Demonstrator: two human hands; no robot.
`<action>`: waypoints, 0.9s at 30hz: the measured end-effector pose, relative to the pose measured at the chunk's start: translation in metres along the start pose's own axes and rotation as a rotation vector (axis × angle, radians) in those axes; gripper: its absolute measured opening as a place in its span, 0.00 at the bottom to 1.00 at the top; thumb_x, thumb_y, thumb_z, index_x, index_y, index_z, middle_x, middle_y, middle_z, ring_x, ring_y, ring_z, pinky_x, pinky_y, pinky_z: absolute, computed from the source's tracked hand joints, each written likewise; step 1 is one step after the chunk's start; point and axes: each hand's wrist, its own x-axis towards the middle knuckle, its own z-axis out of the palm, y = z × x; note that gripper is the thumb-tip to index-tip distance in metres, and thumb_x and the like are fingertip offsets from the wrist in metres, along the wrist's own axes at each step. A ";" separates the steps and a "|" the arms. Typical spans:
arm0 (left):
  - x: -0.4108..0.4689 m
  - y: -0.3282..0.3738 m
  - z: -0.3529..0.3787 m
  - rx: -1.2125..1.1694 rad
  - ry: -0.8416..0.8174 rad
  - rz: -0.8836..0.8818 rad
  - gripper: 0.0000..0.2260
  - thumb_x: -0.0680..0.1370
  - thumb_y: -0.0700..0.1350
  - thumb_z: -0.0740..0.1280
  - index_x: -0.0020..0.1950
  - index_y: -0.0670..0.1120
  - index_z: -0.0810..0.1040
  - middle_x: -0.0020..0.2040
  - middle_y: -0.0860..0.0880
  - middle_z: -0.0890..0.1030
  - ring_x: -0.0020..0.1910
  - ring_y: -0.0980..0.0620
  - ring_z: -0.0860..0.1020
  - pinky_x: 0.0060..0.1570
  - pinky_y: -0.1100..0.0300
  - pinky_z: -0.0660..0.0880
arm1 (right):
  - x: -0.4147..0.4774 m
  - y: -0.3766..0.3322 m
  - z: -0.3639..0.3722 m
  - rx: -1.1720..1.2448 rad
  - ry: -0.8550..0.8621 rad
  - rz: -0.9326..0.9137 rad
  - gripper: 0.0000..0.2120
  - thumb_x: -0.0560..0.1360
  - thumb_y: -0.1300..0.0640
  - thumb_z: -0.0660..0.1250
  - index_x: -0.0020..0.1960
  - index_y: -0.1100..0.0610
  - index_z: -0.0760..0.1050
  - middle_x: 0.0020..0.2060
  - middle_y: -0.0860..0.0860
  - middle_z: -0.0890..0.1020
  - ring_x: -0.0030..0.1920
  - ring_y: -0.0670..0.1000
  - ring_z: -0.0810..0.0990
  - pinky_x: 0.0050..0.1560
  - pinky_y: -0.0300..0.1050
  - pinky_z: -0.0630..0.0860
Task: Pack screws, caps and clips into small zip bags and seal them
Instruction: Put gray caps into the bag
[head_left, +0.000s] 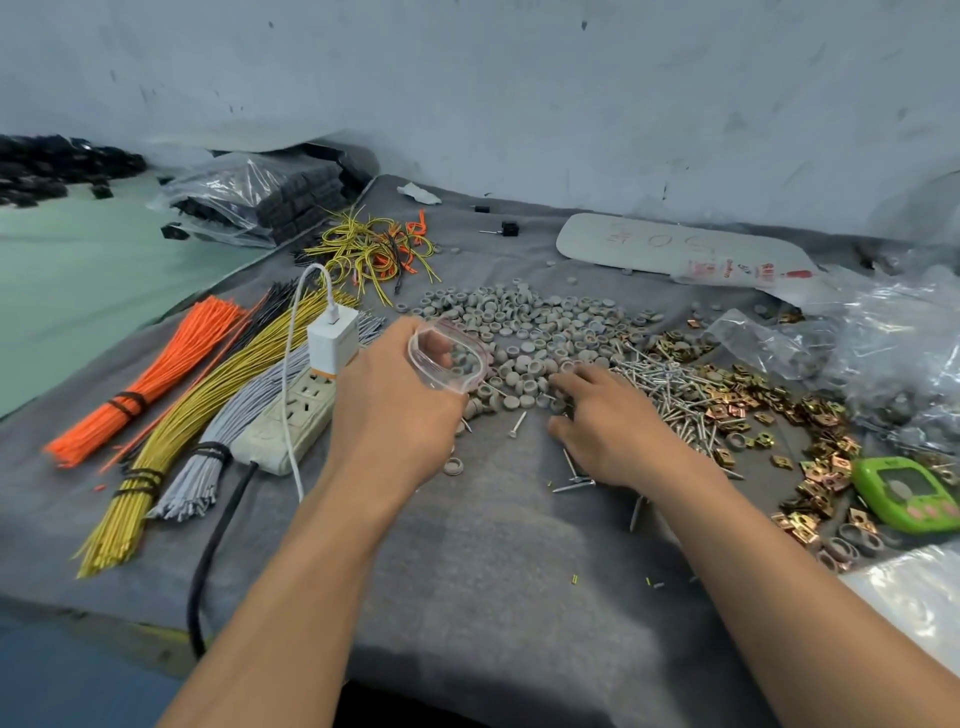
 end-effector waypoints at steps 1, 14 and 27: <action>0.000 -0.001 0.000 0.000 0.001 0.001 0.11 0.72 0.44 0.76 0.44 0.56 0.77 0.40 0.60 0.80 0.42 0.70 0.76 0.33 0.72 0.70 | -0.004 0.000 -0.003 -0.014 0.014 -0.015 0.24 0.81 0.49 0.63 0.76 0.48 0.69 0.73 0.52 0.69 0.72 0.59 0.68 0.73 0.51 0.64; -0.002 0.004 0.005 0.018 -0.049 -0.014 0.09 0.72 0.46 0.75 0.45 0.57 0.77 0.45 0.59 0.83 0.46 0.55 0.80 0.39 0.61 0.74 | -0.054 0.021 -0.042 0.166 0.172 0.225 0.18 0.76 0.49 0.73 0.66 0.41 0.78 0.60 0.49 0.84 0.45 0.49 0.81 0.55 0.46 0.78; -0.007 0.015 0.021 0.075 -0.122 0.038 0.10 0.73 0.46 0.75 0.50 0.57 0.79 0.47 0.57 0.83 0.49 0.49 0.80 0.46 0.53 0.77 | -0.063 0.039 -0.050 0.063 0.046 0.278 0.04 0.79 0.52 0.69 0.46 0.46 0.81 0.42 0.46 0.84 0.42 0.51 0.83 0.45 0.49 0.83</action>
